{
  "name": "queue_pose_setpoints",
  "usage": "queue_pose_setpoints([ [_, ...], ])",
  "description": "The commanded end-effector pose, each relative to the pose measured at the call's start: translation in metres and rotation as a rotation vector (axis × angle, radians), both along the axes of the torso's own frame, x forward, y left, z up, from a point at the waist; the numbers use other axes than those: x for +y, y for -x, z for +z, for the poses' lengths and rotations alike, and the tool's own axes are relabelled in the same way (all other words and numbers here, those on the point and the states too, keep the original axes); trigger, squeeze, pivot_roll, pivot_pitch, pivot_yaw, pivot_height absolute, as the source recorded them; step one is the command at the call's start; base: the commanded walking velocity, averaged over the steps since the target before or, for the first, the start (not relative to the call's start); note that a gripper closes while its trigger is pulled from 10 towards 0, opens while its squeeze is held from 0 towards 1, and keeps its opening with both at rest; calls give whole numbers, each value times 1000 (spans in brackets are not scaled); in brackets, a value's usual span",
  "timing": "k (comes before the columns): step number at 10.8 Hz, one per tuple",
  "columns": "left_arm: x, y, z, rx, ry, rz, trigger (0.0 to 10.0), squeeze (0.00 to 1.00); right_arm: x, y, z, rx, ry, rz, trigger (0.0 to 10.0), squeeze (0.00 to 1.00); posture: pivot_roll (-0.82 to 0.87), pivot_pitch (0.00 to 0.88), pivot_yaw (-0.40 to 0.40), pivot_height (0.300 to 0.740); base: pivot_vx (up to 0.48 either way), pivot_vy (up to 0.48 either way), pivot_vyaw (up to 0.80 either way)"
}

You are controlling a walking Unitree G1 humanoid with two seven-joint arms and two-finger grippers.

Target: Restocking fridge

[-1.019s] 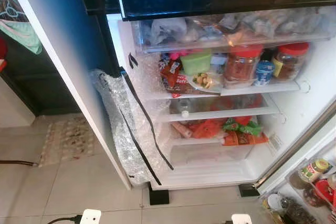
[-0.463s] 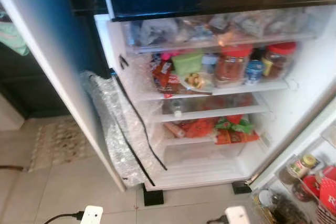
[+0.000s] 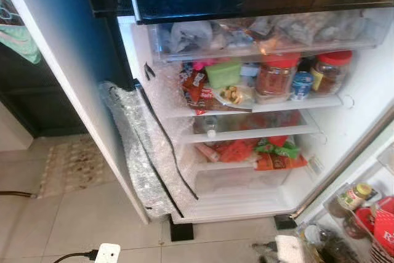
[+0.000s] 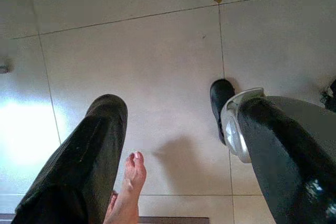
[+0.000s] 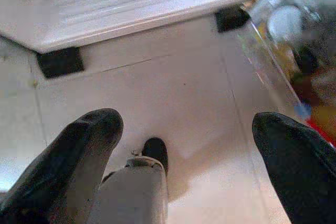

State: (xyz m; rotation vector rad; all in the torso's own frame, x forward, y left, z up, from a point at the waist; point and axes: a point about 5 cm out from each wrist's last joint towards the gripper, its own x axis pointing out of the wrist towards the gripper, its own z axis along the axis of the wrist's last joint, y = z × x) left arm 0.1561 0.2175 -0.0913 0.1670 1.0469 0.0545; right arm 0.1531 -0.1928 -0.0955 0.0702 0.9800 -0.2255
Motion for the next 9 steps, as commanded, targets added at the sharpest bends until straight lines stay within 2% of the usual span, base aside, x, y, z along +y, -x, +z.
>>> queue_pose_setpoints([
  [1,3,4,-1,24,-16,-3,10000,0,6,-2,0,8,-10,12,10000,0,16,0,48,740,0,315,0],
  [2,3,4,-1,26,-16,-6,10000,0,10,-4,0,8,-2,88,10000,0,15,0,49,740,0,319,0],
  [5,2,3,-1,26,-8,-7,10000,0,-2,-2,1,11,5,-5,10000,0,10,0,50,740,0,329,0],
  [9,2,4,-1,27,-4,-2,10000,0,-7,6,-2,37,2,-18,10000,0,15,0,50,740,0,351,0],
])
